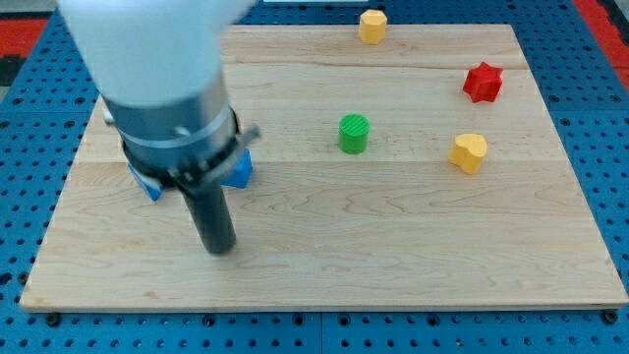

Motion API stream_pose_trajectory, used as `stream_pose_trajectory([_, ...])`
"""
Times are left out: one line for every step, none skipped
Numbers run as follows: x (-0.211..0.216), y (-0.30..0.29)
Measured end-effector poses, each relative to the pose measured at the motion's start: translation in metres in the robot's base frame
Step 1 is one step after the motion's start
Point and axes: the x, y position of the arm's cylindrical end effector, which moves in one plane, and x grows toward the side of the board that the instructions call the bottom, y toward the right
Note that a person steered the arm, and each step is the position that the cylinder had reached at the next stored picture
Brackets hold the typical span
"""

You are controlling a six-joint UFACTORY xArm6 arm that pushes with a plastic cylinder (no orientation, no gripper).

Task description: Slide the blue cube into the triangle

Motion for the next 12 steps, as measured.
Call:
stream_pose_trajectory([-0.118, 0.01])
stream_pose_trajectory([-0.141, 0.08])
stream_pose_trajectory([-0.053, 0.119])
stream_pose_trajectory([-0.113, 0.07])
stream_pose_trajectory([-0.184, -0.025])
stream_pose_trajectory([-0.263, 0.025])
stream_pose_trajectory([-0.195, 0.051])
stream_pose_trajectory([-0.168, 0.087])
stream_pose_trajectory([-0.17, 0.121])
stream_pose_trajectory([-0.193, 0.124])
stream_pose_trajectory([-0.164, 0.126])
stream_pose_trajectory([-0.06, 0.155])
